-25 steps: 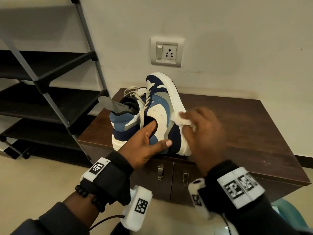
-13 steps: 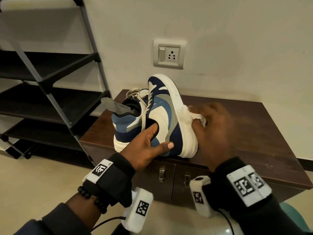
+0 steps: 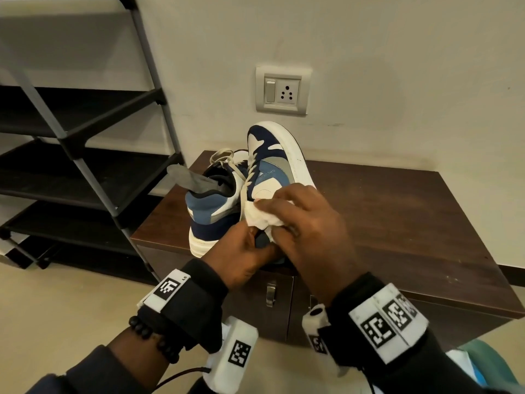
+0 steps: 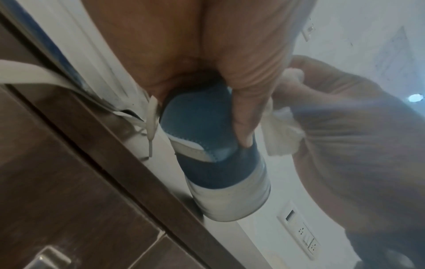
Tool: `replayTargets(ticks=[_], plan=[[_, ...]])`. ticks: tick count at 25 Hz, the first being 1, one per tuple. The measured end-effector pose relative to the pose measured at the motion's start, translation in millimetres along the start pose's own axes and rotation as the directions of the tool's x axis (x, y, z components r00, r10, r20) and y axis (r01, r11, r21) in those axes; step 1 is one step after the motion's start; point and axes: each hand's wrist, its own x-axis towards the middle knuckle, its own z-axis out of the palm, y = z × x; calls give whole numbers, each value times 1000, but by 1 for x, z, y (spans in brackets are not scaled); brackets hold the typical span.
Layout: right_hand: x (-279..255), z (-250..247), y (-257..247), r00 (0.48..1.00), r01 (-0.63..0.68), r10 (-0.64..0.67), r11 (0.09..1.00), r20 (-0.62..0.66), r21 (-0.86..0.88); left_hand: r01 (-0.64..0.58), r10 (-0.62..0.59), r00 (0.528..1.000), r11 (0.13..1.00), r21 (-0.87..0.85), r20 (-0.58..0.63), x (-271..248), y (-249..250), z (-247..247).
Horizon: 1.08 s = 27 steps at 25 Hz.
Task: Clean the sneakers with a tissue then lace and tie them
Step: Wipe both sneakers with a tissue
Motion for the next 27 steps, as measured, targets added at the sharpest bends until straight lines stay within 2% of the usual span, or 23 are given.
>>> replayTargets(ticks=[1, 2, 3, 4, 7, 8, 10, 12, 14, 15, 16, 17, 18, 21, 24, 27], plan=[[2, -3, 11, 999, -53, 53, 998, -7, -18, 0, 0, 1000, 1000, 7, -1, 0, -1, 1], [4, -8, 25, 986, -162, 161, 987, -49, -11, -3, 3, 1000, 1000, 30, -3, -1, -1, 1], [4, -13, 37, 960, -263, 263, 965, -95, 8, 0, 1, 1000, 998, 66, -16, -2, -2, 2], [3, -17, 42, 943, -312, 310, 950, -121, 6, -4, 6, 1000, 996, 93, -28, -3, -2, 5], [-2, -10, 27, 948, -267, 266, 964, -174, 17, -89, 94, 995, 986, 143, -27, -4, 4, 11], [-2, -9, 25, 930, -285, 299, 954, -214, 91, -131, 134, 991, 980, 152, -15, -2, 5, 11], [-2, -13, 33, 858, -352, 425, 896, -290, 271, -190, 191, 981, 949, 251, 21, 0, 7, 9], [-5, -16, 39, 797, -394, 522, 831, -305, 392, -262, 263, 963, 842, 471, 66, 2, 9, 5], [-9, -17, 39, 746, -429, 608, 751, -272, 502, -300, 287, 947, 643, 705, 142, 6, 14, 3], [-11, -16, 38, 722, -442, 647, 702, -243, 558, -277, 256, 954, 543, 793, 158, 7, 18, 4], [-13, -15, 38, 703, -448, 678, 655, -213, 608, -219, 202, 970, 481, 849, 136, 9, 22, 7], [-14, -15, 39, 693, -452, 695, 624, -188, 637, -152, 162, 983, 473, 868, 83, 11, 27, 11], [-15, -15, 40, 692, -454, 700, 613, -177, 647, -108, 132, 990, 495, 862, 48, 13, 31, 14], [-18, -12, 37, 701, -448, 683, 645, -205, 619, -88, 107, 994, 678, 730, 21, 15, 43, 24], [-20, -7, 29, 742, -429, 640, 683, -199, 591, -15, 45, 998, 782, 623, -32, 18, 48, 20], [-21, -6, 23, 810, -410, 567, 731, -150, 545, 77, -70, 997, 971, 225, -36, 19, 49, 4]])
